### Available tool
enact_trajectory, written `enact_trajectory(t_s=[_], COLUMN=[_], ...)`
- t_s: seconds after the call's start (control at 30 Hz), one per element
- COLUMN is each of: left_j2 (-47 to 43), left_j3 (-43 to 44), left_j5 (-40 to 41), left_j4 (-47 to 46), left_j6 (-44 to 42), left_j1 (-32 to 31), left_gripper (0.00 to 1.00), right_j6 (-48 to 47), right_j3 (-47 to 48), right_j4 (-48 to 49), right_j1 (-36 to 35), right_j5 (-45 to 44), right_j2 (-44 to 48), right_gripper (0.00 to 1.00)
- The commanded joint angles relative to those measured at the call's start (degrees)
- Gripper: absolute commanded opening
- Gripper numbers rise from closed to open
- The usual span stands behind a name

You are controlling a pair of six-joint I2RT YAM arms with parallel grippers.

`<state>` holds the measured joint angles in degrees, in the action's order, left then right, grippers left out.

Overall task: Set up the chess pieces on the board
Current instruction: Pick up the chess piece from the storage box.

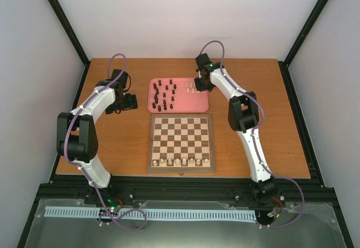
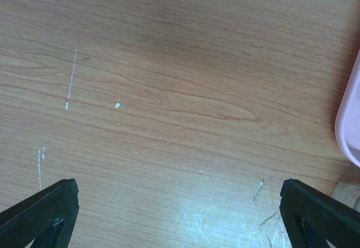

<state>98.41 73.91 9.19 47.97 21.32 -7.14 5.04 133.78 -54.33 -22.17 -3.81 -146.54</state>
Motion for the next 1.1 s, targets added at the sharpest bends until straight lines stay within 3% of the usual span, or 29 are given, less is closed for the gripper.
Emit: enact_trajectory(t_s=[0.0,0.3,0.7,0.8,1.07], left_j2=[0.31,0.4,0.21,-0.07,-1.24], left_j3=[2.2,2.2,2.12,1.95,2.16], left_j5=[-0.22,-0.22,-1.1,-1.19,-1.45], left_j4=[-0.13,0.05,-0.59,-0.67,-1.03], left_j6=[1.35,1.1,0.48,0.58,0.52], left_j1=[-0.17,-0.2,-0.2,-0.18,-0.18], left_gripper=[1.0,1.0,1.0,1.0,1.0], right_j6=[-0.66,-1.01,0.41,1.83,7.5], right_j3=[2.12,2.12,-2.58,-10.12,-41.58], right_j4=[-0.17,-0.99,0.82,1.3,4.76], right_j1=[0.46,0.56,0.41,-0.18,-8.05], right_j5=[0.63,1.63,1.41,1.69,-0.64], right_j2=[-1.32,-0.71,11.65,16.89,39.32], right_gripper=[0.2,0.1,0.07,0.07,0.06])
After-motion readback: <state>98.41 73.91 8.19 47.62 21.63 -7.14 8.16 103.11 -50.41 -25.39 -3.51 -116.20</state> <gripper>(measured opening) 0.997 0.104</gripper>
